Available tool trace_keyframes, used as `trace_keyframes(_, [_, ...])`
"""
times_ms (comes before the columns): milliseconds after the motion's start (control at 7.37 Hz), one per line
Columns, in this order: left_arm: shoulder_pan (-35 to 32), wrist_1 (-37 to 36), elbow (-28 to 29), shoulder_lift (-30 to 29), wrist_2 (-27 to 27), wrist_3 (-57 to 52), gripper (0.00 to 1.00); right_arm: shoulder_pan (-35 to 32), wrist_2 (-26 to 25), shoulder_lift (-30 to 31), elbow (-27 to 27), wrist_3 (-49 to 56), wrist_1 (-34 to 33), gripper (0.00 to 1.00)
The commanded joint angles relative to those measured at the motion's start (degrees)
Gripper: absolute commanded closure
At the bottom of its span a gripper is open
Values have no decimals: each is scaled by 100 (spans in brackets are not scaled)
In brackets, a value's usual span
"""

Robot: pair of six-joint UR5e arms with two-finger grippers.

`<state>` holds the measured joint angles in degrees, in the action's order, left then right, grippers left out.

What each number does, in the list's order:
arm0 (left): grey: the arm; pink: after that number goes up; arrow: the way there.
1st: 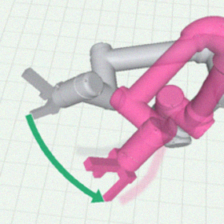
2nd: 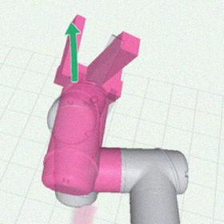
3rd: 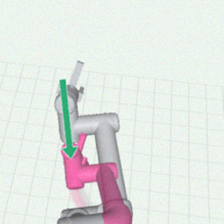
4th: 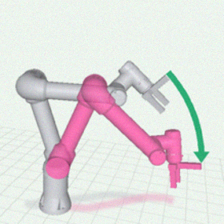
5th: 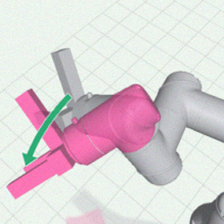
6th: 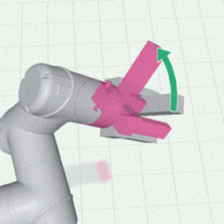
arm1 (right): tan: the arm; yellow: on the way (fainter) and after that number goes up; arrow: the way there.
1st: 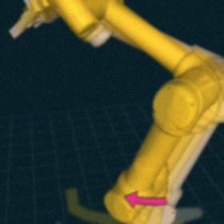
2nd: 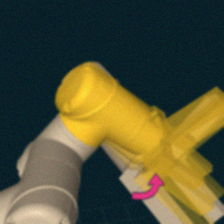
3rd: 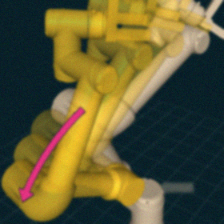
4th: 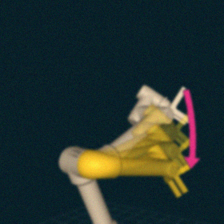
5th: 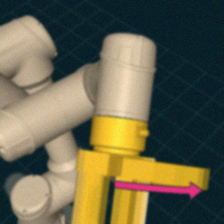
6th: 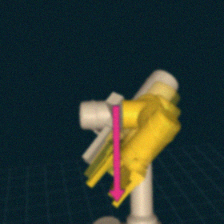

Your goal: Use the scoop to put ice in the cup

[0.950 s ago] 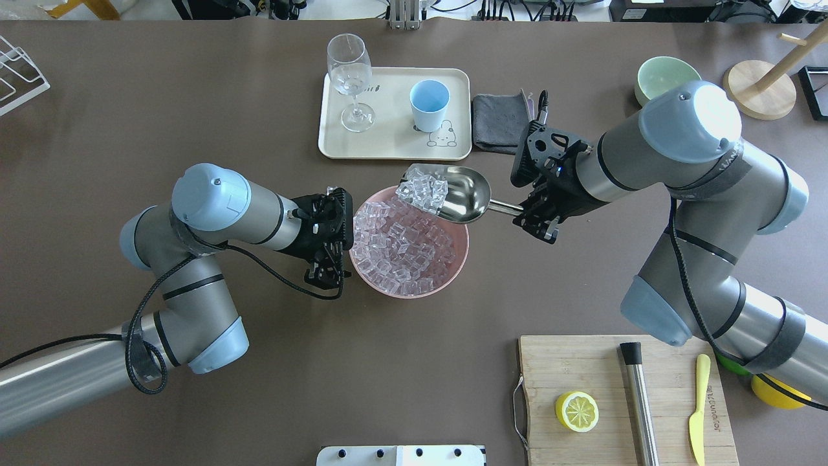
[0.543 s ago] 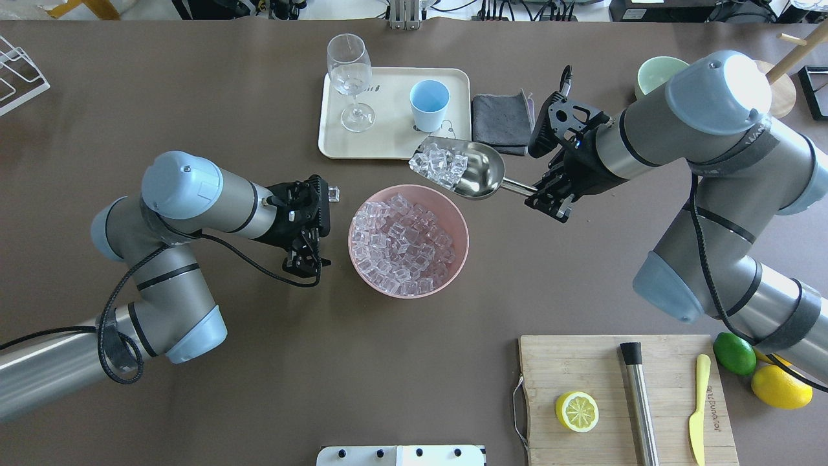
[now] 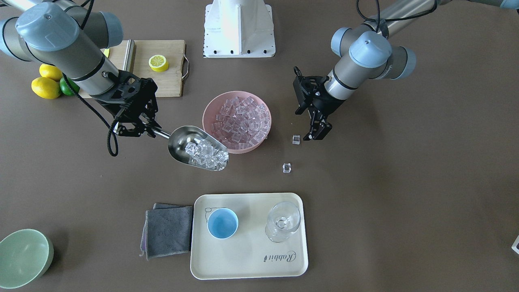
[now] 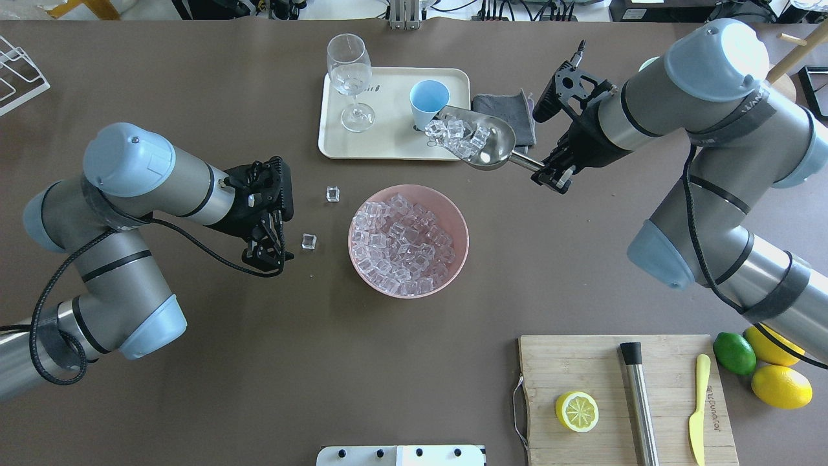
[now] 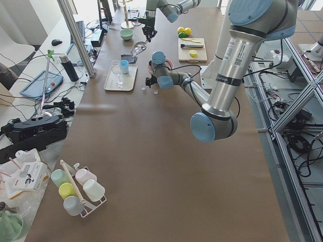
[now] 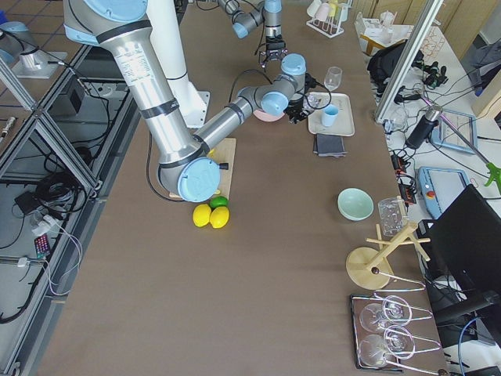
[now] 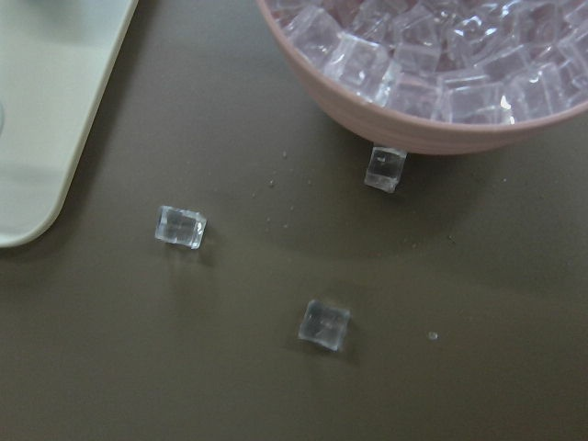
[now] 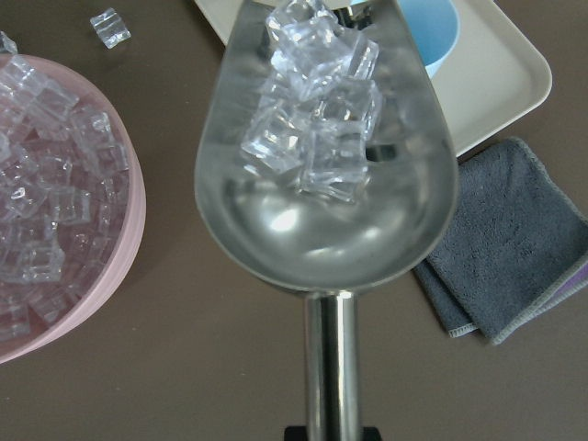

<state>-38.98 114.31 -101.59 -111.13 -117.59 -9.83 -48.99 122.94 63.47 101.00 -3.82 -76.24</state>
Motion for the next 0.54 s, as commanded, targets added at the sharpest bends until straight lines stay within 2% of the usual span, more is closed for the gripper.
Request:
trace_keyframes(0, [-399, -862, -385, 476, -174, 25, 1, -216, 2, -396, -429, -5, -523, 100])
trace_keyframes(271, [-846, -1164, -318, 584, -911, 165, 1, -217, -16, -606, -729, -14, -532, 100])
trace_keyframes(407, [-1501, -1174, -222, 845, -949, 740, 1, -217, -25, -756, -922, -31, -541, 100])
